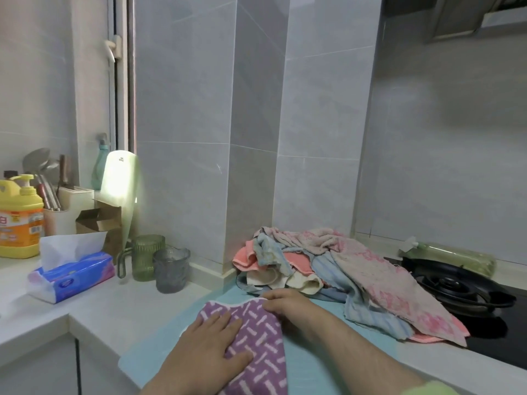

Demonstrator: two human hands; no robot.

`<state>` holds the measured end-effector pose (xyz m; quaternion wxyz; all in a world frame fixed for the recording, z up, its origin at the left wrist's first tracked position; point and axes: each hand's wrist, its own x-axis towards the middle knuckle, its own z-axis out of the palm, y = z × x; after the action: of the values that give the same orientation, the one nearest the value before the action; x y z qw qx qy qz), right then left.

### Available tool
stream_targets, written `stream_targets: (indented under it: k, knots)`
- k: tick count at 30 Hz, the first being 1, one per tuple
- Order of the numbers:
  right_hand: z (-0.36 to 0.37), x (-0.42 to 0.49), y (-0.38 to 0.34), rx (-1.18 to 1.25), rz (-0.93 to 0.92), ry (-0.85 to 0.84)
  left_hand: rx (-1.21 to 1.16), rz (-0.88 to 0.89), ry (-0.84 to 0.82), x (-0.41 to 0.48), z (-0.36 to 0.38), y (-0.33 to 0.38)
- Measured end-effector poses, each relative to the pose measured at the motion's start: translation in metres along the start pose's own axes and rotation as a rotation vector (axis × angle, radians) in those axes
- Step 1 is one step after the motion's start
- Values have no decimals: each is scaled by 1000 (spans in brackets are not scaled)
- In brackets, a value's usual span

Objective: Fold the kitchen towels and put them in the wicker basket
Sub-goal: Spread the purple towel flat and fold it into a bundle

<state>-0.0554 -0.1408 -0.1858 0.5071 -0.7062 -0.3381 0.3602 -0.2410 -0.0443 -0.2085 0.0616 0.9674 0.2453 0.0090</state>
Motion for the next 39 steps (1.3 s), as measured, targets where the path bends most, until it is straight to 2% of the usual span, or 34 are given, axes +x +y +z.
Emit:
stream_targets:
  k: [7, 12, 15, 18, 22, 26, 28, 32, 35, 39]
  knots:
    - [-15, 12, -6, -106, 111, -181, -15, 11, -6, 3, 1, 1]
    - [-29, 21, -1, 73, 219, -351, -5, -7, 7, 2, 2, -1]
    - [-29, 25, -5, -62, 288, -404, -4, -6, -2, 2, 1, 0]
    - [-25, 20, -20, -351, 306, -356, -22, 0, -1, 0, 2, 0]
    - [-19, 16, -25, -659, 122, -156, -35, -25, -2, -1, 3, 2]
    - [1, 12, -14, -897, -11, -59, -34, -88, -20, -2, 2, 5]
    - [9, 10, -6, -940, -78, 7, -36, -112, -17, -2, 3, 6]
    - [14, -7, 12, -747, -273, 225, -49, -127, -17, -1, 4, 7]
    - [19, -21, 24, -742, -288, 169, -66, -123, -14, -2, 4, 6]
    - [23, -32, 30, -935, -128, 84, -140, -122, 32, -3, 5, 2]
